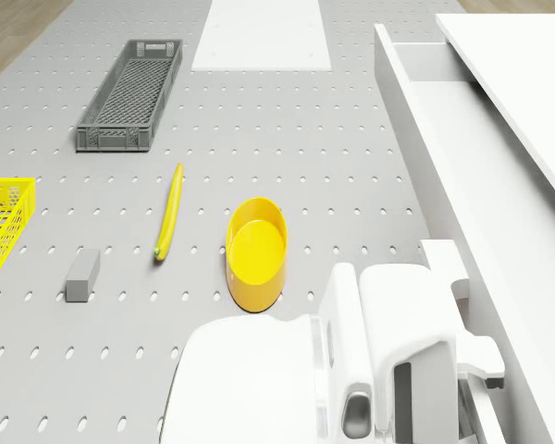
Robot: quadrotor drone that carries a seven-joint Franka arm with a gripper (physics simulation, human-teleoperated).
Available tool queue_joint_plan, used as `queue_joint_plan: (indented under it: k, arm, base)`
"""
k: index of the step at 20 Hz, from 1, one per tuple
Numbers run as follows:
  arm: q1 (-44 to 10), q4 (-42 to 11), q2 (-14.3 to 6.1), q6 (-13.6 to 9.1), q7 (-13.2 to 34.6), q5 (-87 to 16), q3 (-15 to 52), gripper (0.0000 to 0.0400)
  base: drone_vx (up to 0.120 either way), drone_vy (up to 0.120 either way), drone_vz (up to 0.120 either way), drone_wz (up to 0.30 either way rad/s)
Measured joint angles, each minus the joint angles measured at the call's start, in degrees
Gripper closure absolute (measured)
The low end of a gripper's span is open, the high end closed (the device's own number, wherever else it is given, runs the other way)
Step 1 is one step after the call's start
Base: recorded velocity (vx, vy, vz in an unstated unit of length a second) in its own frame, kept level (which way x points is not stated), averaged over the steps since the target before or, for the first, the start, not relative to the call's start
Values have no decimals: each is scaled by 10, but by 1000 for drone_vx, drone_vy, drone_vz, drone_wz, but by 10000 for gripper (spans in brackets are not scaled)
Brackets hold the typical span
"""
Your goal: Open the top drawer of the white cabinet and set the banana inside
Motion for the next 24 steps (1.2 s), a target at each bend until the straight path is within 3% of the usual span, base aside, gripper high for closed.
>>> queue_joint_plan:
  k: [7,24]
  arm:
    - [-5,1,-3,-13,4,-8,-12,9]
    - [-6,1,-3,-16,5,-10,-16,0]
  base:
    - [0,120,0,0]
    - [0,120,0,0]
